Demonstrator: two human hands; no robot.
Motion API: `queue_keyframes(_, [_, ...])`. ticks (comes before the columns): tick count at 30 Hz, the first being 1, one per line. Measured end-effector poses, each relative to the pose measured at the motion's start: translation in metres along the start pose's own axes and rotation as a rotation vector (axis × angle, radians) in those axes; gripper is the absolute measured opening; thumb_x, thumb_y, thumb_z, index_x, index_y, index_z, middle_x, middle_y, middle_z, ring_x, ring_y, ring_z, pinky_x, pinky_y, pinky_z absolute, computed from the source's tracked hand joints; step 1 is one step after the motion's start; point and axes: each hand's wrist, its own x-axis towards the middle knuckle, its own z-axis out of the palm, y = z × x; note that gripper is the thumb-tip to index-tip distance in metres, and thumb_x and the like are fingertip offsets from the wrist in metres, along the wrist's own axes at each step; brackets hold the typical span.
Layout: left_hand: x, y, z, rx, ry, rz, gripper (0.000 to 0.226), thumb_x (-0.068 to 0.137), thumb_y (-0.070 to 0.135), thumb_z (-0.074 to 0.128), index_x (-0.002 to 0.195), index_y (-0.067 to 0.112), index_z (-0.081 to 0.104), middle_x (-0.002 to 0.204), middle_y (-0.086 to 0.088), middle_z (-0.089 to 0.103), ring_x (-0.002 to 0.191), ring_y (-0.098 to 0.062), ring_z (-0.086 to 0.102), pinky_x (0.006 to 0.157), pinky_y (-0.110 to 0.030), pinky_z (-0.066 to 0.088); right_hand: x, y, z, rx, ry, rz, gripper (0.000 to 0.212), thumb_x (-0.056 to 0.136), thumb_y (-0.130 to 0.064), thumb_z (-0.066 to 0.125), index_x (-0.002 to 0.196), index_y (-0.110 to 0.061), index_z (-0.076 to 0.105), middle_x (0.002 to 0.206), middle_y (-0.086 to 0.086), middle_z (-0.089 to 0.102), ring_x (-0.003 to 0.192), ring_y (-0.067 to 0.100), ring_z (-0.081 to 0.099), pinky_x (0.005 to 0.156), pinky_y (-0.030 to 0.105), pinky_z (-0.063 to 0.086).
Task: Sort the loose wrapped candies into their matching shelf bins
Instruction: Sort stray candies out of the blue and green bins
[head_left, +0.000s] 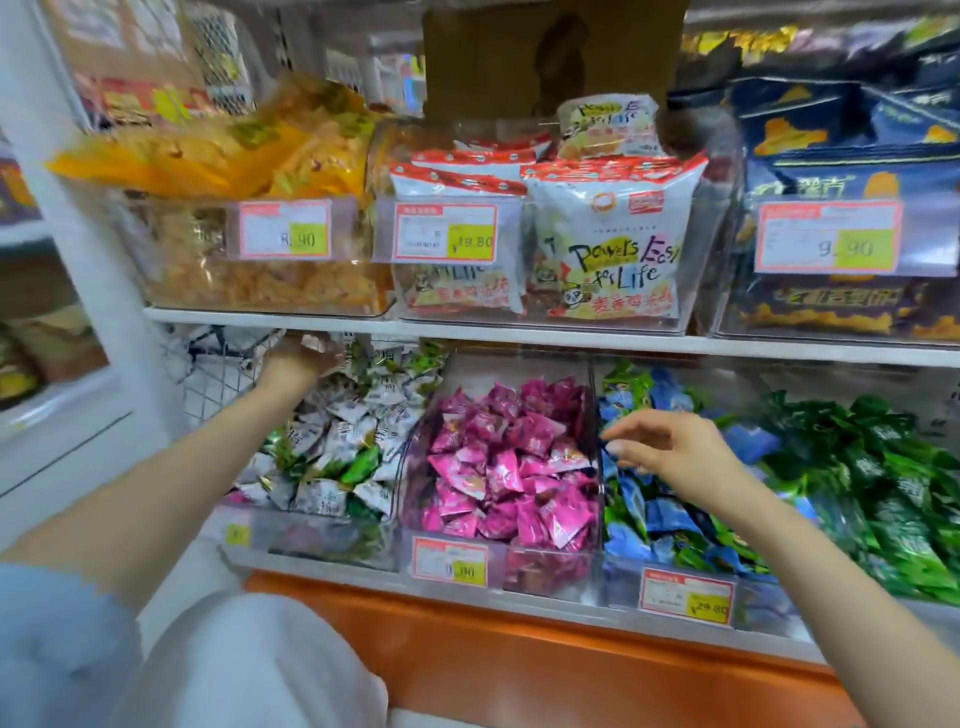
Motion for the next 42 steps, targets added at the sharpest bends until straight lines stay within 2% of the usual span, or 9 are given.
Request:
queue_keyframes(3, [0.006, -0.006, 0.009, 0.197, -0.084, 0.111, 0.031, 0.092, 0.027, 0.057, 0.114, 0.007, 0.063, 0.120, -0.019, 0.062, 0.105, -0.035, 0.059, 0.093, -0.043, 0.046, 0.002, 0.003, -0.002, -0.020, 0.002, 0.018, 0.012, 0.085, -0.016, 0.068, 0.080, -0.027, 0.068, 0.082, -0.004, 0.072, 0.074, 0.007, 0.068, 0.068, 0.017, 0.054])
queue_keyframes(5, [0.004, -0.014, 0.015, 0.352, 0.032, 0.171, 0.035, 0.091, 0.039, 0.056, 0.115, 0.016, 0.065, 0.117, -0.019, 0.061, 0.109, -0.036, 0.054, 0.099, -0.041, 0.040, 0.003, 0.006, -0.004, -0.029, 0.011, 0.024, 0.013, 0.085, -0.016, 0.068, 0.080, -0.028, 0.068, 0.080, -0.007, 0.071, 0.071, 0.005, 0.067, 0.069, 0.021, 0.053])
queue_keyframes(9, [-0.025, -0.009, 0.034, 0.289, 0.238, 0.362, 0.038, 0.085, 0.040, 0.053, 0.107, 0.012, 0.068, 0.108, -0.021, 0.057, 0.112, -0.039, 0.045, 0.090, -0.043, 0.034, 0.001, 0.009, -0.008, -0.051, 0.025, 0.015, 0.012, 0.085, -0.014, 0.068, 0.080, -0.026, 0.068, 0.074, -0.008, 0.070, 0.063, 0.000, 0.065, 0.064, 0.014, 0.051])
queue_keyframes(12, [-0.060, 0.017, 0.056, 0.171, 0.090, 0.618, 0.044, 0.077, 0.043, 0.042, 0.093, 0.014, 0.071, 0.094, -0.011, 0.067, 0.094, -0.033, 0.057, 0.083, -0.038, 0.039, -0.003, 0.011, -0.014, -0.068, 0.041, 0.017, 0.009, 0.085, -0.015, 0.068, 0.082, -0.024, 0.069, 0.074, -0.004, 0.071, 0.068, 0.004, 0.066, 0.064, 0.014, 0.050])
queue_keyframes(20, [-0.178, 0.117, 0.154, -0.040, -0.410, 1.083, 0.033, 0.082, 0.036, 0.047, 0.099, 0.014, 0.064, 0.102, -0.003, 0.060, 0.098, -0.022, 0.050, 0.085, -0.033, 0.035, -0.025, 0.025, -0.049, -0.136, 0.196, -0.031, 0.005, 0.085, -0.014, 0.067, 0.083, -0.018, 0.069, 0.073, -0.002, 0.067, 0.059, -0.002, 0.056, 0.058, 0.004, 0.039])
queue_keyframes(27, [-0.228, 0.197, 0.215, -0.129, -0.548, 1.191, 0.038, 0.086, 0.039, 0.052, 0.116, 0.016, 0.058, 0.124, -0.004, 0.053, 0.115, -0.023, 0.045, 0.094, -0.038, 0.034, -0.058, 0.071, -0.118, -0.243, 0.519, -0.054, 0.012, 0.083, -0.007, 0.067, 0.092, -0.015, 0.071, 0.086, -0.001, 0.069, 0.075, 0.012, 0.060, 0.070, 0.008, 0.041])
queue_keyframes(30, [-0.224, 0.221, 0.230, -0.042, -0.677, 1.161, 0.044, 0.090, 0.045, 0.053, 0.129, 0.025, 0.049, 0.145, 0.002, 0.037, 0.131, -0.019, 0.034, 0.105, -0.040, 0.029, -0.070, 0.109, -0.150, -0.481, 0.321, 0.081, 0.040, 0.078, -0.018, 0.074, 0.117, -0.021, 0.064, 0.117, 0.004, 0.062, 0.107, 0.018, 0.054, 0.085, 0.014, 0.035])
queue_keyframes(35, [-0.219, 0.223, 0.255, 0.015, -0.739, 1.164, 0.036, 0.094, 0.040, 0.048, 0.128, 0.028, 0.050, 0.148, 0.008, 0.033, 0.136, -0.012, 0.030, 0.107, -0.031, 0.029, -0.069, 0.154, -0.146, -0.794, -0.184, 0.131, 0.094, 0.070, -0.050, 0.076, 0.146, -0.032, 0.024, 0.156, 0.010, 0.011, 0.140, 0.029, 0.015, 0.112, 0.034, 0.014])
queue_keyframes(42, [-0.217, 0.213, 0.261, -0.054, -0.660, 1.199, 0.035, 0.093, 0.048, 0.045, 0.123, 0.030, 0.052, 0.140, 0.015, 0.040, 0.125, 0.000, 0.036, 0.088, -0.018, 0.033, -0.042, 0.171, -0.141, -0.975, -0.242, 0.126, 0.074, 0.075, -0.057, 0.066, 0.140, -0.037, 0.036, 0.158, 0.003, -0.003, 0.144, 0.030, -0.007, 0.114, 0.058, 0.000])
